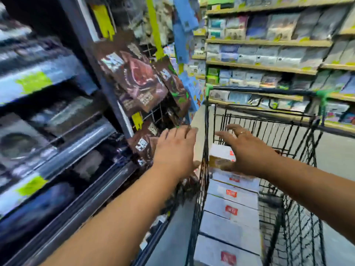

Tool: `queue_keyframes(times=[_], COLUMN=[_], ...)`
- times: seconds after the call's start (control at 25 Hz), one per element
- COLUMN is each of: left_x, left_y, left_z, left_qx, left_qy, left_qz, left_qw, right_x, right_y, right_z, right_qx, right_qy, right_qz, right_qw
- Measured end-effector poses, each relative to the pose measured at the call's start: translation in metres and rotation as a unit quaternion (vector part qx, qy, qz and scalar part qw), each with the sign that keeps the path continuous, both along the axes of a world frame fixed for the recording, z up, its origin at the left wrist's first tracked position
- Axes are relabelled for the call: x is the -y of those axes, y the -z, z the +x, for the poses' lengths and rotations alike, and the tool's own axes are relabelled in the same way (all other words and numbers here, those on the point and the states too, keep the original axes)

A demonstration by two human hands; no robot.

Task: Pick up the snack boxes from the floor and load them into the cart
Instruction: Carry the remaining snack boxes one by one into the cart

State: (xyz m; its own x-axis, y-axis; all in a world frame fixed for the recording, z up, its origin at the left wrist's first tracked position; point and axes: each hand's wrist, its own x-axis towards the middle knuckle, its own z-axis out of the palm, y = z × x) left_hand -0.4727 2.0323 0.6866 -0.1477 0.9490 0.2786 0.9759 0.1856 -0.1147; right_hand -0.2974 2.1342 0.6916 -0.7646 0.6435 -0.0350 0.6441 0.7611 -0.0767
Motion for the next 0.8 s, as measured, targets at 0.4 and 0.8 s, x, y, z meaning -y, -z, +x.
queue_keyframes(times=[0.4,0.8], left_x=[0.275,0.504], left_y=[-0.125,-0.152], left_z=[-0.023,0.076], left_qx=[-0.008,0.041], left_qy=[-0.250,-0.529], left_qz=[0.049,0.135], left_qw=[0.967,0.837], right_x=[0.210,0.404], right_y=[-0.144,-0.164], right_z=[-0.089,-0.124], right_qx=[-0.057,-0.103], right_qy=[-0.271,-0.548], right_qz=[0.048,-0.053], right_qw=[0.960,0.829])
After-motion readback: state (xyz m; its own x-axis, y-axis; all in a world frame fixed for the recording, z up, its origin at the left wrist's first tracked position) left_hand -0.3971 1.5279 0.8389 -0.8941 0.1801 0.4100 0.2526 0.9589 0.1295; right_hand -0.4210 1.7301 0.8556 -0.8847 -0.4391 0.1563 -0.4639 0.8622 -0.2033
